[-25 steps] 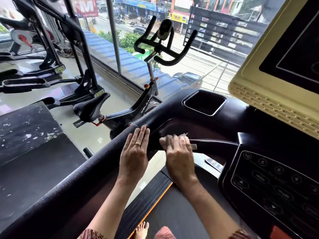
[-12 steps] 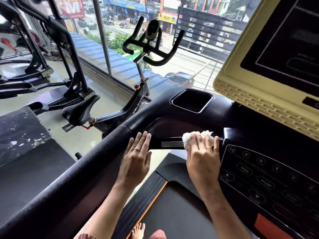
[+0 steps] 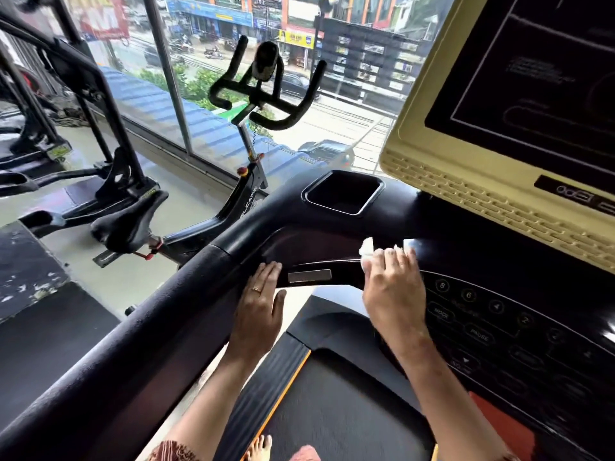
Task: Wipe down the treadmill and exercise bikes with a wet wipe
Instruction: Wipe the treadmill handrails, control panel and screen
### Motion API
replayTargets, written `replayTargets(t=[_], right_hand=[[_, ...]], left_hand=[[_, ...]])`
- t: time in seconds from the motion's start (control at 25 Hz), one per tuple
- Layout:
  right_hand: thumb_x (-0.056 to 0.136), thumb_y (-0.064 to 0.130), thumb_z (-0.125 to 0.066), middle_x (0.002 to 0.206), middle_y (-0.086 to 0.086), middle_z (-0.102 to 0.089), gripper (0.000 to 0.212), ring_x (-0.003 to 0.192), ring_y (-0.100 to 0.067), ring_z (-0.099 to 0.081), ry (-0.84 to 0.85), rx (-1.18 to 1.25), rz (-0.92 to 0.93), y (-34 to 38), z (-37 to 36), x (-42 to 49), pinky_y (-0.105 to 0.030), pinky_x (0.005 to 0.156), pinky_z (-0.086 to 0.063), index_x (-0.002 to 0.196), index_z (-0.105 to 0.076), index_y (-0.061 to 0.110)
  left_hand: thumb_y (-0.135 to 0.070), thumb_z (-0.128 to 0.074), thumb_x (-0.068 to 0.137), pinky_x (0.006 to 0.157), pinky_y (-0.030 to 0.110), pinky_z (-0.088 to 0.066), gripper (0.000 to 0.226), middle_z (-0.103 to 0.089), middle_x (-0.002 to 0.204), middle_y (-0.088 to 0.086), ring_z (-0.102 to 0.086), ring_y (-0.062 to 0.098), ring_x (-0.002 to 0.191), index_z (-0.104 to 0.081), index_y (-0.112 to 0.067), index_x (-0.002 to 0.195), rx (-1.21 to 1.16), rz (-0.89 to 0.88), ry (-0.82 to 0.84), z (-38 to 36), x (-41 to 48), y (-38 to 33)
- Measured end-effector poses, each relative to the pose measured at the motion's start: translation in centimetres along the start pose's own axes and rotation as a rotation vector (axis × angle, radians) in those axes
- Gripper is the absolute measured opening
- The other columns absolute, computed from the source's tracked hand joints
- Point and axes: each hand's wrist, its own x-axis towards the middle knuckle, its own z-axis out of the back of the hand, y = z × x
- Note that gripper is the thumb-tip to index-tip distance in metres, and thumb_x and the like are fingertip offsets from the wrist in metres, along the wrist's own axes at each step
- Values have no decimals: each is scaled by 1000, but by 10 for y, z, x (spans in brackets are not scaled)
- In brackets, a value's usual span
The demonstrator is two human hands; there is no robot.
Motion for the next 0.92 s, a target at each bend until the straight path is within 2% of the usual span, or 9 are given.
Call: replayTargets(t=[0.08,0.2,0.32,0.44,0.52,0.64,0.68,0.8,0.92], right_hand=[[85,5,-37,122,-26,-57,43,122,-40,-47,-33,35,-10,20,-5,-17,-47,114,-23,123,-56,-5],[81,7,-39,141,-16,-47,54,136,-31,-28,-32,178,190,63,-20,-36,-42,115,-15,133,-51,2],[82,7,-42,142,-10,-48,54,136,-26,-36,-61,148,160,27,-14,-30,-41,114,-17,135,-50,6],[84,3,-31,141,-19,-46,53,133,-33,-41,-80,62,28,4,0,-36,-44,114,-23,134,-49,-1],[82,3,-31,137,-22,-49,53,130,-36,-44,-52,79,71,28,-5,-35,-44,113,-25,130,-53,-3],[80,5,-34,131,-15,-57,51,126,-29,-50,-25,212,273,68,-14,-31,-39,115,-16,125,-59,0],[80,6,-35,129,-13,-59,50,125,-27,-52,-40,222,320,67,-13,-27,-38,115,-18,123,-61,1],[78,7,-38,119,-14,-65,46,115,-28,-60,-84,200,269,28,-5,-23,-40,106,-38,112,-68,0],[78,1,-35,122,-21,-61,47,117,-35,-57,-120,92,232,-3,-1,-27,-43,110,-34,114,-64,-6]], left_hand=[[-29,-34,97,109,33,-24,50,-53,134,18,-33,22,132,-50,2,132,-18,17,-22,-4,-1,-2],[-25,-35,95,111,28,-22,48,-53,134,18,-34,22,132,-50,2,132,1,-1,-12,-3,-2,0],[-25,-35,95,112,18,-14,48,-52,135,18,-34,21,132,-49,1,132,6,-25,6,1,-1,4],[-25,-34,95,112,23,-18,48,-52,135,19,-34,23,132,-49,2,132,-4,-1,-2,-2,-1,0],[-25,-34,95,111,28,-21,49,-52,134,19,-34,24,132,-49,3,132,-11,27,-9,-5,-2,-3],[-26,-34,95,110,29,-23,49,-53,133,20,-40,30,130,-50,3,131,8,24,4,-3,-2,-2],[-26,-34,95,110,28,-23,49,-53,133,20,-42,31,130,-50,3,131,14,20,12,-1,-2,-2],[-26,-32,95,110,22,-20,50,-52,135,19,-41,32,131,-49,2,132,-4,37,27,5,-1,-6],[-26,-31,95,111,17,-15,50,-50,136,19,-39,31,133,-48,2,133,-30,79,21,5,-3,-12]])
